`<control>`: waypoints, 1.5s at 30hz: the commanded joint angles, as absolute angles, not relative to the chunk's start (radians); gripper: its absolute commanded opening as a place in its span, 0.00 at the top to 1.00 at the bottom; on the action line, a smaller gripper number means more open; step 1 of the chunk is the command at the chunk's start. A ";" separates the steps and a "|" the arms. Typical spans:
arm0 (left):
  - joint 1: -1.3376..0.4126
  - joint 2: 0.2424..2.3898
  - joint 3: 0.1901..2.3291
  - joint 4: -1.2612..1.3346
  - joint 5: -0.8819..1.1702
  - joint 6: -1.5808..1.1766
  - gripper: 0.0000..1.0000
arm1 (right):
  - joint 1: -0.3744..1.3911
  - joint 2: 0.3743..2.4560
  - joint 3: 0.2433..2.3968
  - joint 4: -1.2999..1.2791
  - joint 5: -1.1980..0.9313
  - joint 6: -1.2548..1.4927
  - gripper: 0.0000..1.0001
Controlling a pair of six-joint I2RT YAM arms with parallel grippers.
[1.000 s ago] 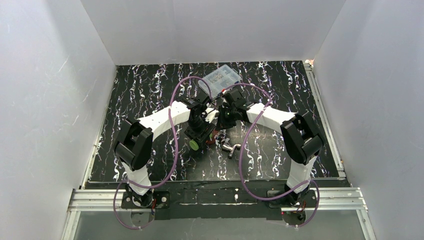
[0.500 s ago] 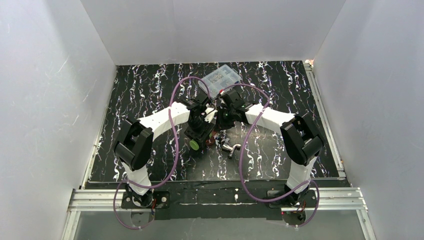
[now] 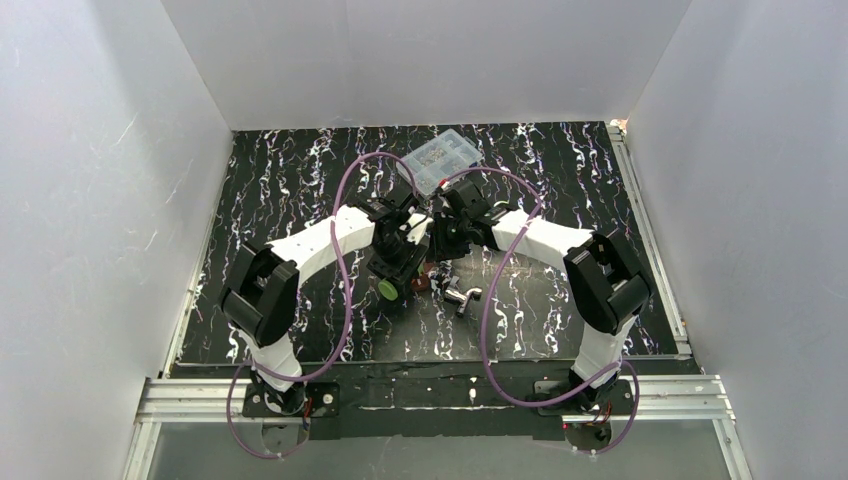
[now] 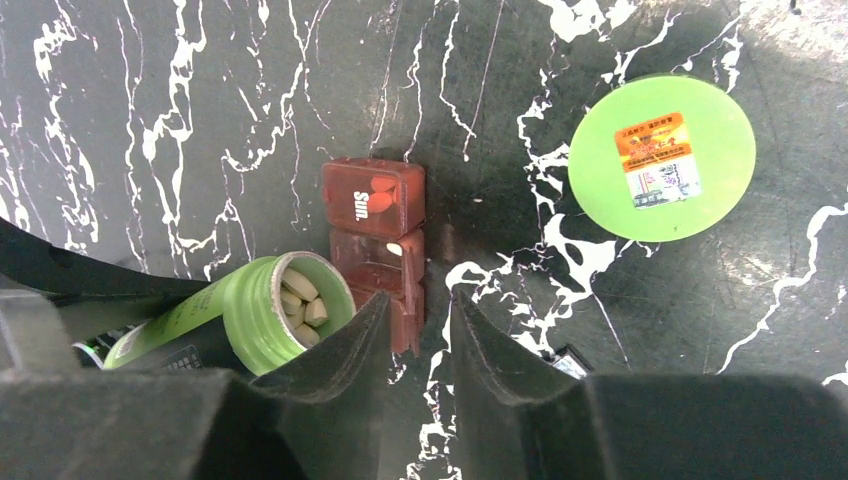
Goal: Sort the pills into containers
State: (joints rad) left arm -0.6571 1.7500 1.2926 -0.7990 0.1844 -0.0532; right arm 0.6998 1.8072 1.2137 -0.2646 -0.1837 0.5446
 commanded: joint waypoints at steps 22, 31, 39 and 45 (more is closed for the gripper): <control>-0.661 1.661 1.275 -0.778 0.207 -0.059 1.00 | 0.683 1.711 1.186 -0.213 -0.211 0.573 0.57; -0.656 1.653 1.268 -0.763 0.202 -0.079 1.00 | 0.657 1.681 1.159 -0.194 -0.209 0.590 0.57; -0.644 1.637 1.256 -0.756 0.205 -0.090 1.00 | 0.644 1.665 1.142 -0.185 -0.200 0.604 0.57; -0.644 1.645 1.262 -0.772 0.217 -0.080 1.00 | 0.628 1.649 1.127 -0.179 -0.180 0.619 0.58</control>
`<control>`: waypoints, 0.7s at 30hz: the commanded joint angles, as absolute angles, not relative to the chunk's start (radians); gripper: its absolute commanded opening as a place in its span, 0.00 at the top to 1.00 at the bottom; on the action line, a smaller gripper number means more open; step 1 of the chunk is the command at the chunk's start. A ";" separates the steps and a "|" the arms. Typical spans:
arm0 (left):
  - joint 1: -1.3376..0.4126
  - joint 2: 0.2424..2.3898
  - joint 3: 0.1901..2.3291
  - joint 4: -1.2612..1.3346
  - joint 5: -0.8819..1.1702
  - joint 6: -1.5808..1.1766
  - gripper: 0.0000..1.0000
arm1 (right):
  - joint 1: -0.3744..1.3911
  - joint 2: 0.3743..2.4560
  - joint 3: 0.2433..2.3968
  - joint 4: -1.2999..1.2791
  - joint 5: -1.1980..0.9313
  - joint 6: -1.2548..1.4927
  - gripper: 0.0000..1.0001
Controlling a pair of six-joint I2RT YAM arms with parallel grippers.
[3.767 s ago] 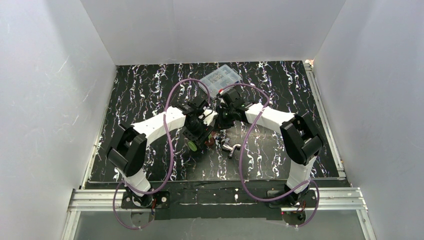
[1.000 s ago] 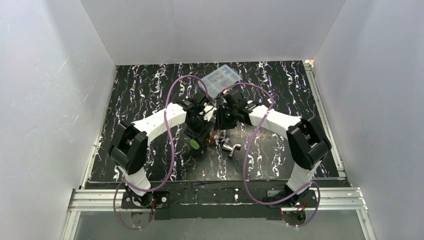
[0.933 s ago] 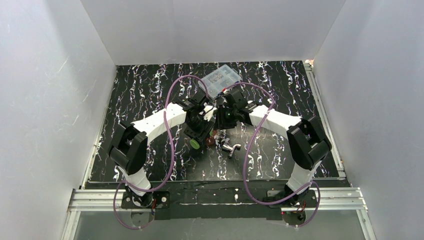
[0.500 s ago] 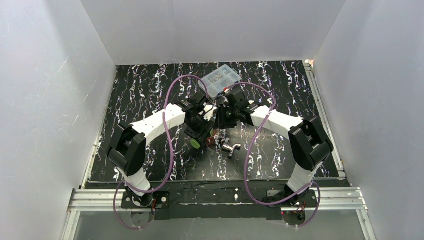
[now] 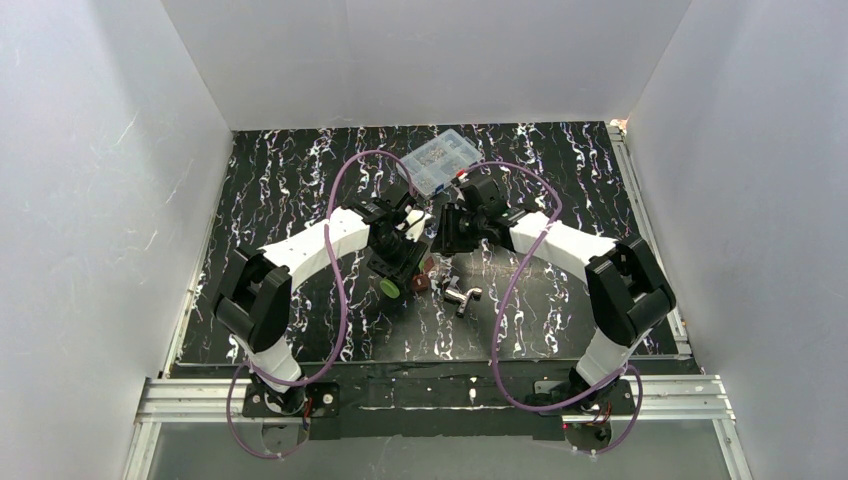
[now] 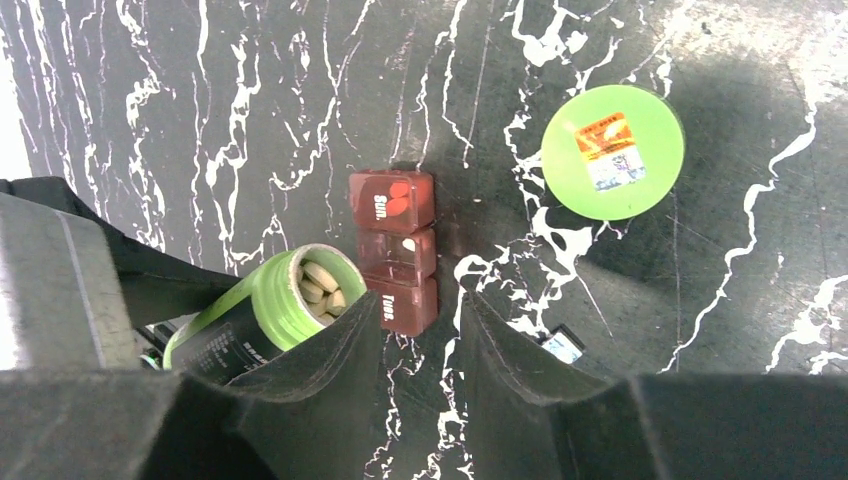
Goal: Sort the pills into containers
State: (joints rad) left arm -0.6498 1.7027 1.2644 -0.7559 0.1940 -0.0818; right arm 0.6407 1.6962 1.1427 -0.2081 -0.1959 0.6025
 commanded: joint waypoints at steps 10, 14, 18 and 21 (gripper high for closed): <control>-0.644 1.673 1.283 -0.797 0.220 -0.072 1.00 | 0.600 1.609 1.094 -0.154 -0.163 0.648 0.62; -0.649 1.690 1.298 -0.813 0.222 -0.063 1.00 | 0.596 1.600 1.091 -0.155 -0.159 0.650 0.62; -0.653 1.731 1.343 -0.863 0.210 -0.054 1.00 | 0.594 1.592 1.089 -0.153 -0.158 0.650 0.62; -0.661 1.740 1.360 -0.867 0.206 -0.048 1.00 | 0.592 1.591 1.089 -0.153 -0.159 0.651 0.62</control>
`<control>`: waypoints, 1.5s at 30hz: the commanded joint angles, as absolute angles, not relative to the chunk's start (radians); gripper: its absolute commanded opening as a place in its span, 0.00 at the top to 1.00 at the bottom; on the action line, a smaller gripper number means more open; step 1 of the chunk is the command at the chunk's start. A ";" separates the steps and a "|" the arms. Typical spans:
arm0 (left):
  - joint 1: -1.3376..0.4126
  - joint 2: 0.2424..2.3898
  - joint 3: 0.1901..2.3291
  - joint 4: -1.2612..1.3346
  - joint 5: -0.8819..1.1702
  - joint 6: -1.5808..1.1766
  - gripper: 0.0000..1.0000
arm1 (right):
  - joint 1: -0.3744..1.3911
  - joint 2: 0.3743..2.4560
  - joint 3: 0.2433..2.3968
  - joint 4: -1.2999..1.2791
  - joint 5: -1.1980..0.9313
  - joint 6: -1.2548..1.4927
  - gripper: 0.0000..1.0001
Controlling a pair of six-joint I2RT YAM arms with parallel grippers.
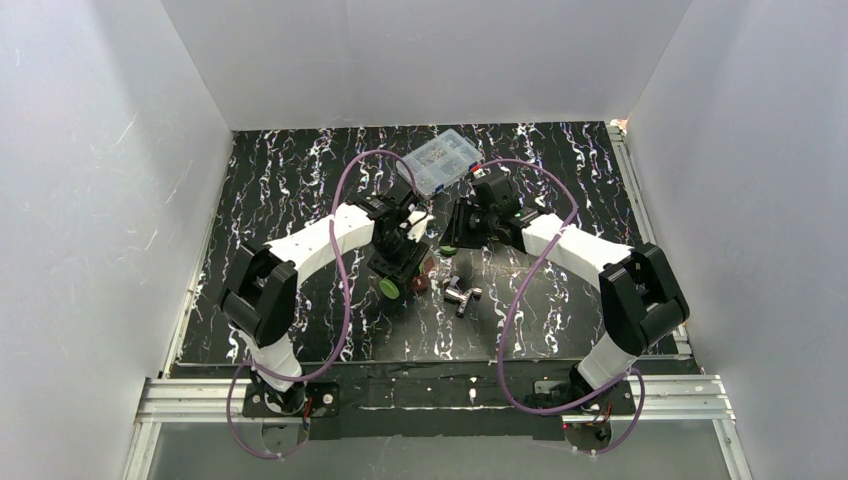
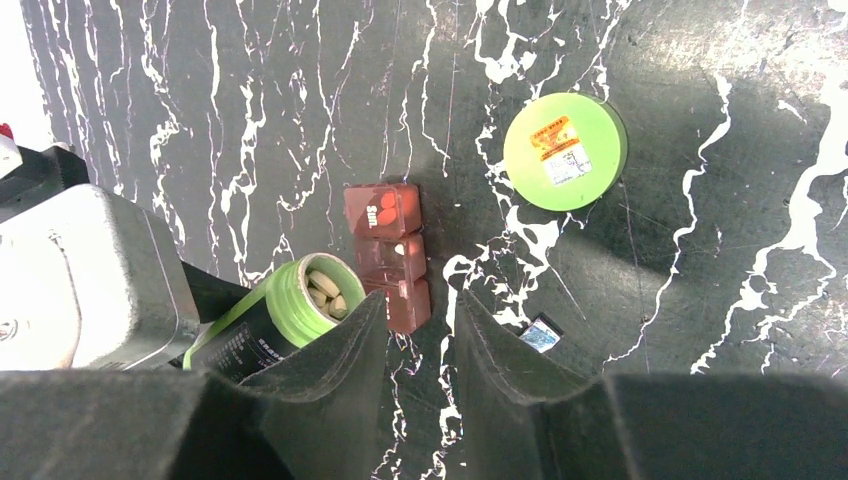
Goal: Sort the pills into containers
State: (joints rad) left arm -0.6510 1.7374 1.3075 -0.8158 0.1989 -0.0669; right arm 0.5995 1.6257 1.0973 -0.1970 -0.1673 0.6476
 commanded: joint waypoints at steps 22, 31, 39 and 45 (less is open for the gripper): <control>-0.667 1.842 1.448 -0.952 0.164 -0.047 1.00 | 0.579 1.550 1.058 -0.135 -0.133 0.667 0.63; -0.670 1.855 1.456 -0.985 0.163 -0.037 1.00 | 0.577 1.552 1.055 -0.130 -0.139 0.670 0.63; -0.672 1.869 1.478 -0.997 0.146 -0.039 1.00 | 0.578 1.557 1.056 -0.129 -0.145 0.672 0.63; -0.675 1.869 1.489 -0.999 0.146 -0.034 1.00 | 0.578 1.562 1.056 -0.128 -0.148 0.671 0.63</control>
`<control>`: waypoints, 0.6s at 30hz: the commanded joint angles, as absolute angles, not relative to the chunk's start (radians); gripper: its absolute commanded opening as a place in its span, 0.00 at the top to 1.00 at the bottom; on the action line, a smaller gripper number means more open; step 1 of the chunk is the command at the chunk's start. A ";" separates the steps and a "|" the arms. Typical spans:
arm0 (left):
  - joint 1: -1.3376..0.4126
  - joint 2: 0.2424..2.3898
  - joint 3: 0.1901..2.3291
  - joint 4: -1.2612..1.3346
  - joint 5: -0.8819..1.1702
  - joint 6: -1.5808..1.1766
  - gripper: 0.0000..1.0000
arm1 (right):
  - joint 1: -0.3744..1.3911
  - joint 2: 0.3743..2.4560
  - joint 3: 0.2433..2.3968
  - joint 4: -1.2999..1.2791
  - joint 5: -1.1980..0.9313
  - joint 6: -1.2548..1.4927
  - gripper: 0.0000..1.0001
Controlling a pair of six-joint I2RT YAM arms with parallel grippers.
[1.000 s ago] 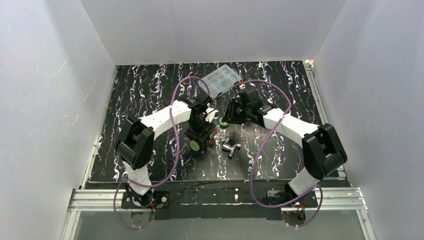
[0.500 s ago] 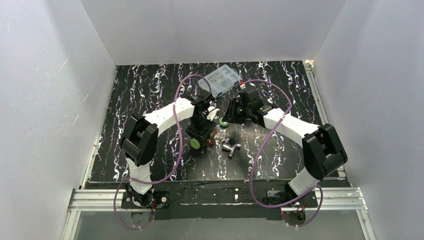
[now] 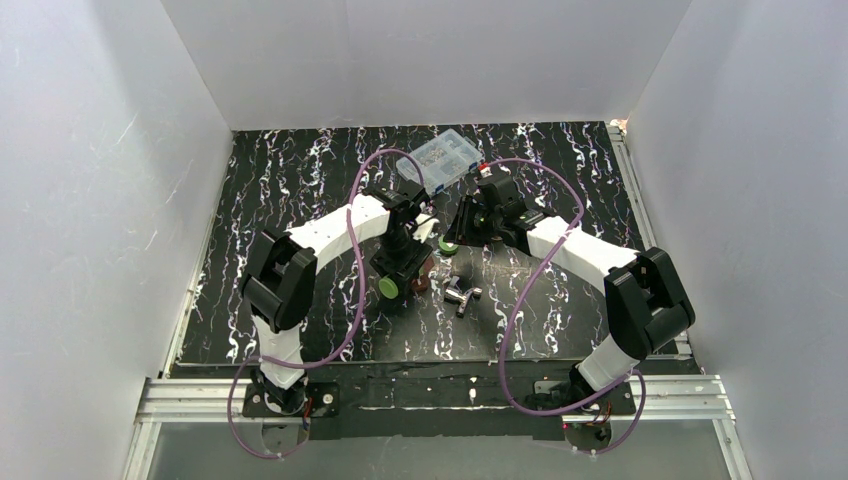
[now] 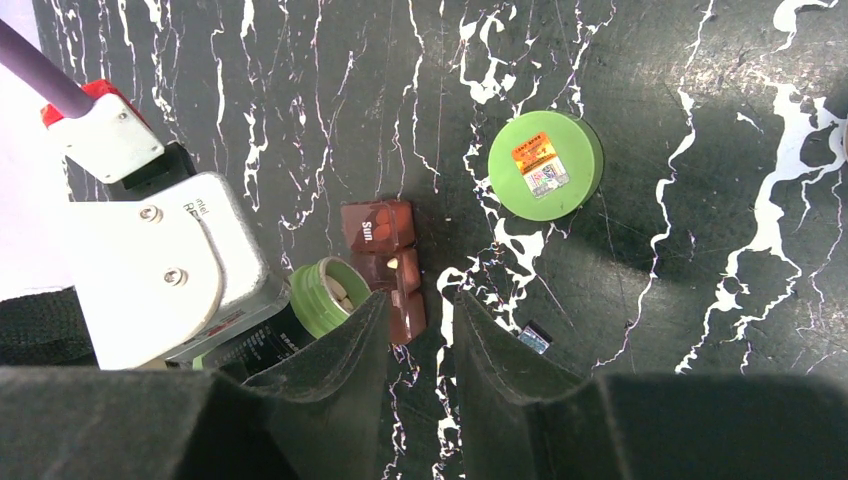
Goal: Sort the pills into containers
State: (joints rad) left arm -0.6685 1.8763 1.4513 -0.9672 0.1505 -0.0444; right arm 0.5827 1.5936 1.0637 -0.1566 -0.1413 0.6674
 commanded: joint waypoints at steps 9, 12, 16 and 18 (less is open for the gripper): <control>-0.676 1.860 1.490 -1.004 0.146 -0.038 1.00 | 0.578 1.562 1.054 -0.126 -0.150 0.670 0.63; -0.675 1.878 1.482 -1.013 0.149 -0.037 1.00 | 0.578 1.562 1.054 -0.126 -0.150 0.672 0.63; -0.678 1.884 1.475 -1.013 0.153 -0.039 1.00 | 0.578 1.559 1.053 -0.124 -0.148 0.670 0.63; -0.678 1.884 1.485 -1.015 0.151 -0.038 1.00 | 0.578 1.561 1.054 -0.125 -0.150 0.671 0.63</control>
State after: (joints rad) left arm -0.6716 1.8797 1.4563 -0.9771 0.1459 -0.0444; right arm 0.5827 1.5936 1.0637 -0.1555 -0.1417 0.6708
